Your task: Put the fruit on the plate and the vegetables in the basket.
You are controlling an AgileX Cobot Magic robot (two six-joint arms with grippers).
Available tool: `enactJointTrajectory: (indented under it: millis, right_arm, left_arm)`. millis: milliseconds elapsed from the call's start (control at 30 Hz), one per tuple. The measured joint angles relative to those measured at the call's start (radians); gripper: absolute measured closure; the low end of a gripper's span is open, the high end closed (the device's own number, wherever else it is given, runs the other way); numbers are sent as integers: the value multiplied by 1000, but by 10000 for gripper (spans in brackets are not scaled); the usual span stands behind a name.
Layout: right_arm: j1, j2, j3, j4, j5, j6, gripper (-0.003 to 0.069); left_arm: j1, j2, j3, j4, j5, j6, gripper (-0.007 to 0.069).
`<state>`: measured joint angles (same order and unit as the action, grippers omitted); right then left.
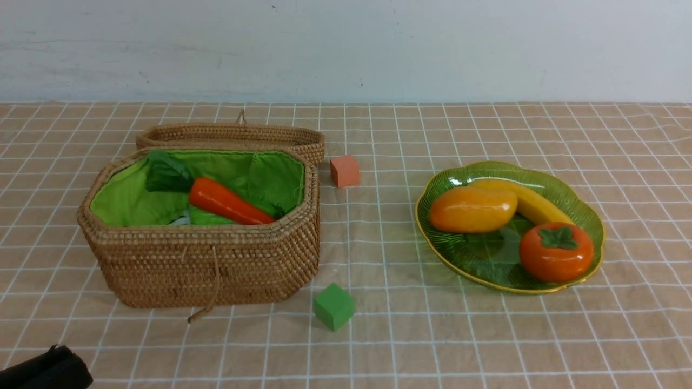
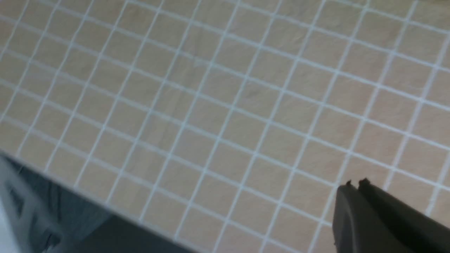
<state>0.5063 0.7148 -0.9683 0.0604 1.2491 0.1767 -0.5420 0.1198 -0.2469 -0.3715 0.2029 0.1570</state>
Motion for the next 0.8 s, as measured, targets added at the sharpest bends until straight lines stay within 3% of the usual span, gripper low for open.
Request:
enactJointTrajectory:
  millis: [67,100,300,400,500,800]
  right_arm:
    - [-55,-43,25,-23,-39,-7,664]
    - [-135,-117,97,-43,-141,-30,675]
    - [-405,-468,626,-78,-712,-91,676]
    - [-472,-615,861,-87,-857,-91,676]
    - [-509,-712,979,-90,-877,-91,676]
    - [-519,-725,984,-76,-866,-92,676]
  left_arm:
    - [0,0,0,0,0,0,545]
    - [0,0,0,0,1,0,544]
    - [0,0,0,0,11,0,536]
    - [0,0,0,0,12,0,532]
    - [0,1,0,0,13,0,531]
    - [0,1,0,0,14,1,522]
